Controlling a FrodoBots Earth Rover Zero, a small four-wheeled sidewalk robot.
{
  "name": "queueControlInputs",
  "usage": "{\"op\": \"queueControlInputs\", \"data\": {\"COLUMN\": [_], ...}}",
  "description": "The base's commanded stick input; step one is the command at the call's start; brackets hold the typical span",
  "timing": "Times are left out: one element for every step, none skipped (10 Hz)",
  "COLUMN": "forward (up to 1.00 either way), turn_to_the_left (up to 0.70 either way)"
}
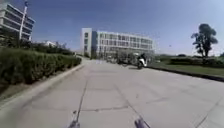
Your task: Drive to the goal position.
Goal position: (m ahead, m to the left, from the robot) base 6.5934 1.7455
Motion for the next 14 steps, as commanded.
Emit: {"op": "queueControlInputs", "data": {"forward": [0.7, 0.7, 0.7, 0.7, 0.7, 0.7, 0.7, 0.7, 0.7, 0.7, 0.7, 0.7, 0.7, 0.7], "turn_to_the_left": [0.0, 0.0, 0.0, 0.0, 0.0, 0.0, 0.0, 0.0, 0.0, 0.0, 0.0, 0.0, 0.0, 0.0]}}
